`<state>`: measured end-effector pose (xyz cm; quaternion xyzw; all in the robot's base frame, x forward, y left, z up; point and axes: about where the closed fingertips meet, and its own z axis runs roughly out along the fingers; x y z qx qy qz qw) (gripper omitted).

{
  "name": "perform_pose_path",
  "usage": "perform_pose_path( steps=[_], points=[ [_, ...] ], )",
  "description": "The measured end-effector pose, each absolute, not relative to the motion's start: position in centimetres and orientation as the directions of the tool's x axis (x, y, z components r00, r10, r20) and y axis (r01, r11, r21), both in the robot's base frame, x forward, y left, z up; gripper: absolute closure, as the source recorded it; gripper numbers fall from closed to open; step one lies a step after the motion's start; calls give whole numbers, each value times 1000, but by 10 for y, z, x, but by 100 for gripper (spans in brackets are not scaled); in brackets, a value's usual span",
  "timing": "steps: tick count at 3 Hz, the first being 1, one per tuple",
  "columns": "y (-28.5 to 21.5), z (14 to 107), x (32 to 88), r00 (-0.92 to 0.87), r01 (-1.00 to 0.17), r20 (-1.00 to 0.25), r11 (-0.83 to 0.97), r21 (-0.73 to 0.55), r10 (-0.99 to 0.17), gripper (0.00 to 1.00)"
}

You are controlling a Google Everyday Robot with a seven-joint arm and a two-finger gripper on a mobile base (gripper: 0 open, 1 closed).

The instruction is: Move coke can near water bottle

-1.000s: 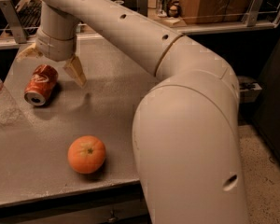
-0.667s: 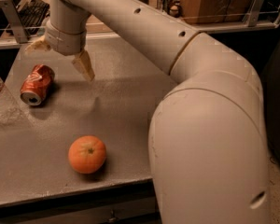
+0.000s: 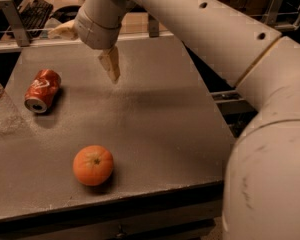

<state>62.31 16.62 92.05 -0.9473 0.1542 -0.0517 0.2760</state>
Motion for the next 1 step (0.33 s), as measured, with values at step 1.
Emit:
perform_pose_path(
  steps=[1],
  points=[
    [150, 924, 631, 934, -285, 19, -776, -563, -357, 0]
  ],
)
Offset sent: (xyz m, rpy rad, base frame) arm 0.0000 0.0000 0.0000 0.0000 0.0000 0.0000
